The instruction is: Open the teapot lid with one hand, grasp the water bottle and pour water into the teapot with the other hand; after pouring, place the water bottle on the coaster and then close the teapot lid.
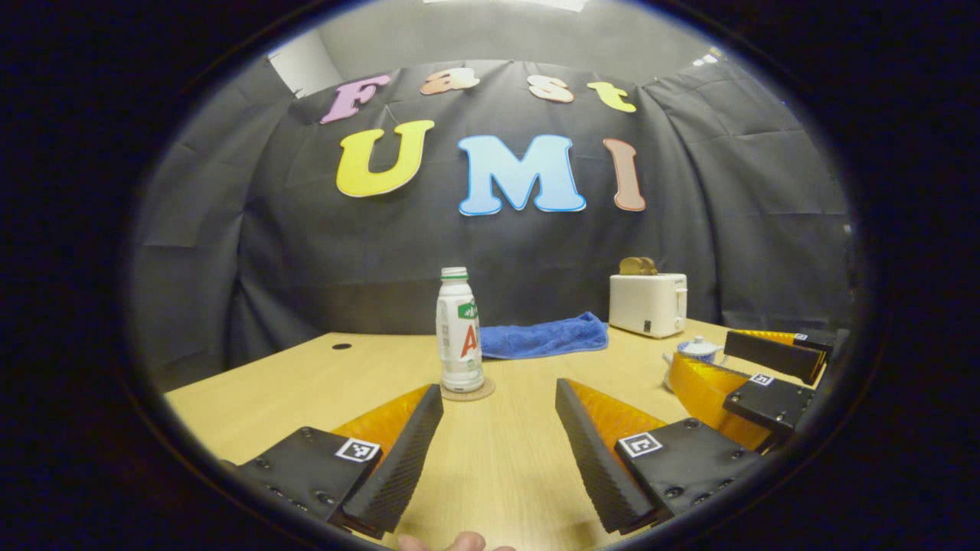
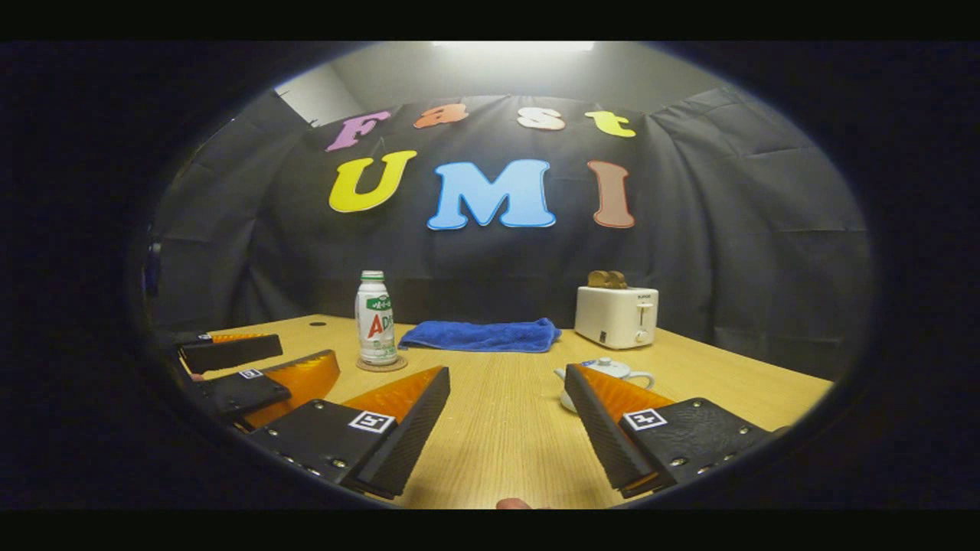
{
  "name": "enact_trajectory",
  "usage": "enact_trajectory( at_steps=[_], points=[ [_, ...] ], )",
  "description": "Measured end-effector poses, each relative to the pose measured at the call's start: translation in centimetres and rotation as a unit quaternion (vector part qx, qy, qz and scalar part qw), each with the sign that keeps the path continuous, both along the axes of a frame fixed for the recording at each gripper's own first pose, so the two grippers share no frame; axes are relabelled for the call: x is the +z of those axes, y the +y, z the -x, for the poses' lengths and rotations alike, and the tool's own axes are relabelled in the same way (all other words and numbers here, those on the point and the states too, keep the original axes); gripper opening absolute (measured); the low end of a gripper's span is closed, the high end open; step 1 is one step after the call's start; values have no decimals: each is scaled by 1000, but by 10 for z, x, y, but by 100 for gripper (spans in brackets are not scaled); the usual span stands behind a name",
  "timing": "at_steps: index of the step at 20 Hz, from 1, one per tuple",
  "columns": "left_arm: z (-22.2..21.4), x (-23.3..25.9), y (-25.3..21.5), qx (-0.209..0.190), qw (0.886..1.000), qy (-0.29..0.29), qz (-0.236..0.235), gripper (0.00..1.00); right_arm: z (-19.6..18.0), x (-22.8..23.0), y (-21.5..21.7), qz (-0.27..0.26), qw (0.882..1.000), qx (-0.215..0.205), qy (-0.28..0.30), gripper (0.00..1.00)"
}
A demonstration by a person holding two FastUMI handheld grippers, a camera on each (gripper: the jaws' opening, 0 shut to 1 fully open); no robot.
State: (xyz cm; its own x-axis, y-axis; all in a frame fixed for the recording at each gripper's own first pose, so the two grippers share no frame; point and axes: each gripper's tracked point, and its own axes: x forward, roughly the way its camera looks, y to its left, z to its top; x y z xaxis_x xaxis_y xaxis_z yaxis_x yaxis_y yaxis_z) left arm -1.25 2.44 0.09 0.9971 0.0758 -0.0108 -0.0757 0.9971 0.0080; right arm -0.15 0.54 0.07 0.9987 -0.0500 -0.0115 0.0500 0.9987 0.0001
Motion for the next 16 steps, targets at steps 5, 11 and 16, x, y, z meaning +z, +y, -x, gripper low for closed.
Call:
enact_trajectory(
  at_steps=[5, 11, 16],
  points=[
    [4, -2, -5, 6, 1000, -3, 6, 100, 2, -1, -4, 0, 999, -33, -3, 96],
    [-3, -4, 10, 54, 999, 1, 5, 95, 1, -3, -4, -2, 999, -36, -2, 95],
    [-2, -3, 7, 51, 999, 1, 5, 95, -3, -2, -3, -4, 1000, -20, -3, 95]
  ],
)
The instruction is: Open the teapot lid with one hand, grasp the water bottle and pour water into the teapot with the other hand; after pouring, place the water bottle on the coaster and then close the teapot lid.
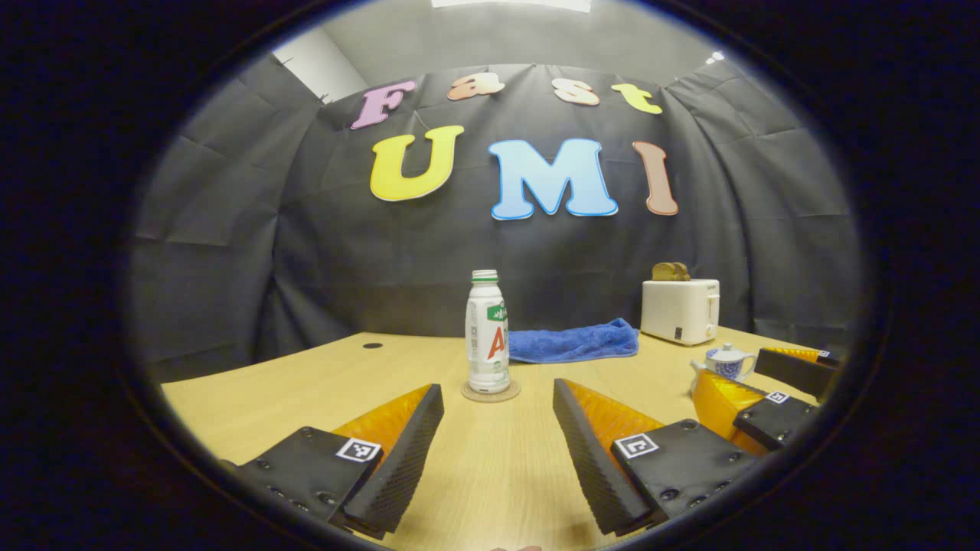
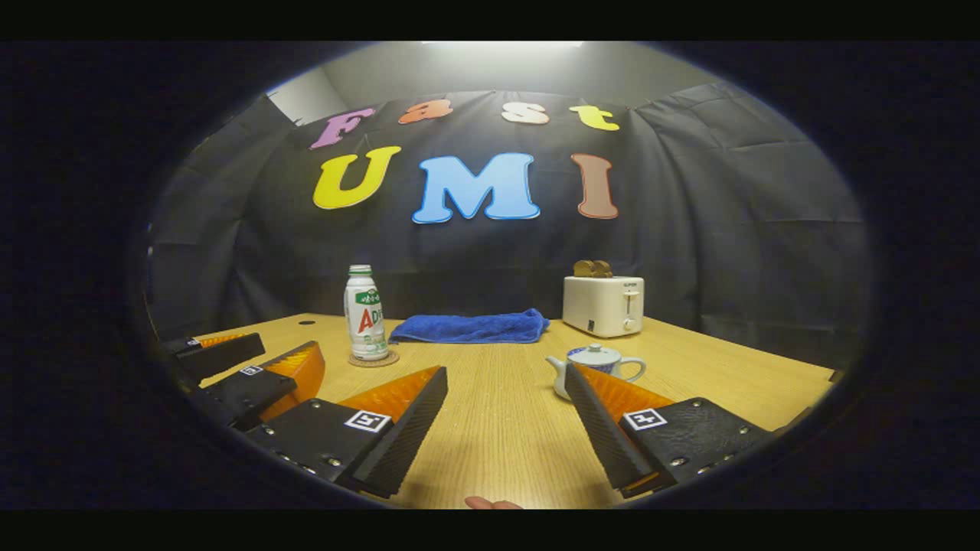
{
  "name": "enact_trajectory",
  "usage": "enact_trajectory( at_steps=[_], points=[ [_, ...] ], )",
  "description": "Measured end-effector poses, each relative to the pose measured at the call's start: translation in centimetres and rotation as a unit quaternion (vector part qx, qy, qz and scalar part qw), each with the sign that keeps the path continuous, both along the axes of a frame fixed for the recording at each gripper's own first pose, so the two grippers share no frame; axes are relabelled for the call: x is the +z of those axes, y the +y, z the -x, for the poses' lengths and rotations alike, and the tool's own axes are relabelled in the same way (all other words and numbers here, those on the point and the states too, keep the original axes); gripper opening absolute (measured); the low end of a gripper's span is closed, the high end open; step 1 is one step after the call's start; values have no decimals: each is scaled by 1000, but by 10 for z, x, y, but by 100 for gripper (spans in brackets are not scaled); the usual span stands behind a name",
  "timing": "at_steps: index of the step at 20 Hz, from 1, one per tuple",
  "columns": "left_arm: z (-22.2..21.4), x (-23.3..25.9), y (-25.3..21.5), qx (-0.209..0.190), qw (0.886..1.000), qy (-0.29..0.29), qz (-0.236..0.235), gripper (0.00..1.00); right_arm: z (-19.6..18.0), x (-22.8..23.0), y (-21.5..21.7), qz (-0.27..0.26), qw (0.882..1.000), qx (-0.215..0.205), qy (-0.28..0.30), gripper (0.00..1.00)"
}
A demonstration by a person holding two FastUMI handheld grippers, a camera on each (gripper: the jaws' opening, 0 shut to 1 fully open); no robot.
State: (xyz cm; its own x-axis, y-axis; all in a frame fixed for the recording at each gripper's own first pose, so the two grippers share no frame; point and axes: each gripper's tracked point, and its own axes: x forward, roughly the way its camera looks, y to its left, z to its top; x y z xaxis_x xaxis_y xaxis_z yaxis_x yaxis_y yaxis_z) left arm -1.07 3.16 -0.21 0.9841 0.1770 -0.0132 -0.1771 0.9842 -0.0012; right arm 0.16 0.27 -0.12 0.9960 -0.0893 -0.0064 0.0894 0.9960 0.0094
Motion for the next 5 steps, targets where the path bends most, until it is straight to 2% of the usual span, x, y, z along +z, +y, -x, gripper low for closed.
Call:
enact_trajectory(
  at_steps=[1, 2, 3, 4, 5],
  points=[
    [1, 0, 2, 3, 1000, -1, 0, 100, 0, 0, 0, -1, 1000, 1, -2, 95],
    [2, 0, 4, 6, 1000, 0, 0, 100, 0, 1, 0, 1, 1000, 0, -3, 95],
    [4, -1, 3, 5, 1000, -1, 0, 95, 0, 0, 1, 1, 1000, -1, -2, 95],
    [4, 0, 2, 1, 1000, 0, 0, 95, 0, 1, 0, 3, 1000, -3, -2, 95],
    [7, 0, -4, -13, 1000, 0, 1, 100, 0, 1, 0, 2, 1000, -2, -3, 95]
  ],
)
